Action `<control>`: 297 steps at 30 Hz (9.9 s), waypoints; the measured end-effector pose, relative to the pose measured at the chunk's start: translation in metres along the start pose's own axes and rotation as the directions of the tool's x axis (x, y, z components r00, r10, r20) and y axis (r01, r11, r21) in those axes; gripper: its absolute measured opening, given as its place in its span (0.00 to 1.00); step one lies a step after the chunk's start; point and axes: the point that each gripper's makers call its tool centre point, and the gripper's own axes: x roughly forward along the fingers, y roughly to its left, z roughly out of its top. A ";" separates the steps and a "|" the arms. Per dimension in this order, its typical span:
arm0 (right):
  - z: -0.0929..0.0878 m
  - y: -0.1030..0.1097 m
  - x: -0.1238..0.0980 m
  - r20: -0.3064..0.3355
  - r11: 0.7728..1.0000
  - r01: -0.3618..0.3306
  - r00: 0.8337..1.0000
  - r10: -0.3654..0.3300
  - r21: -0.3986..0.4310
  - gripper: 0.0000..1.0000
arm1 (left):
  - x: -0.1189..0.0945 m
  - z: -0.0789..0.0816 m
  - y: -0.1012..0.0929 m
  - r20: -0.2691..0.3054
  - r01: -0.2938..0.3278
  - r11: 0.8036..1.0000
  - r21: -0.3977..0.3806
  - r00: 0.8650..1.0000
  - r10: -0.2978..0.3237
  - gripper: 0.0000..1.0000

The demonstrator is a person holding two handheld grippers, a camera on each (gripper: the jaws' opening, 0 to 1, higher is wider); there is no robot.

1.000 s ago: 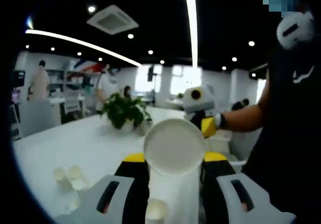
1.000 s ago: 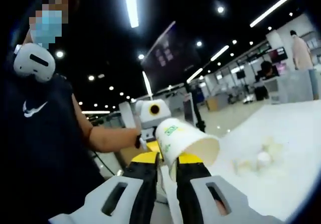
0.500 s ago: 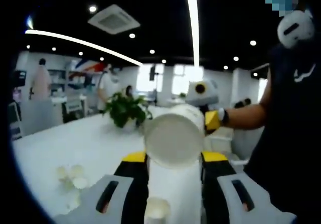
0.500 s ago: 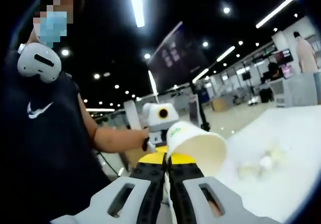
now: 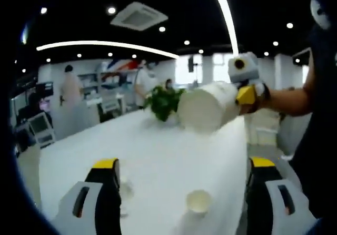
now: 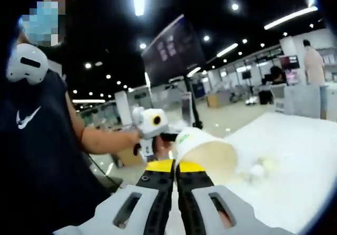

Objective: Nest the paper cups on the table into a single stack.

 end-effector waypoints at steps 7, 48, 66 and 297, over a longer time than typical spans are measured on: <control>0.021 -0.011 -0.001 -0.047 0.995 0.067 0.996 -0.070 -0.068 0.00 | -0.017 -0.020 0.020 -0.012 -0.094 0.993 -0.065 0.996 0.094 0.99; -0.005 -0.018 0.013 -0.929 0.969 -0.098 0.322 -0.185 -0.227 0.00 | -0.072 -0.056 0.065 -0.047 -0.263 0.958 -0.118 0.965 0.259 0.99; -0.017 -0.019 0.026 -0.946 0.957 -0.121 0.229 -0.231 -0.263 0.00 | -0.083 -0.070 0.076 -0.090 -0.312 0.943 -0.118 0.949 0.303 0.99; -0.183 -0.129 -0.083 -0.126 0.849 0.527 0.840 -0.527 -0.035 1.00 | -0.025 -0.131 0.084 -0.349 -0.060 0.988 0.142 0.931 0.107 0.99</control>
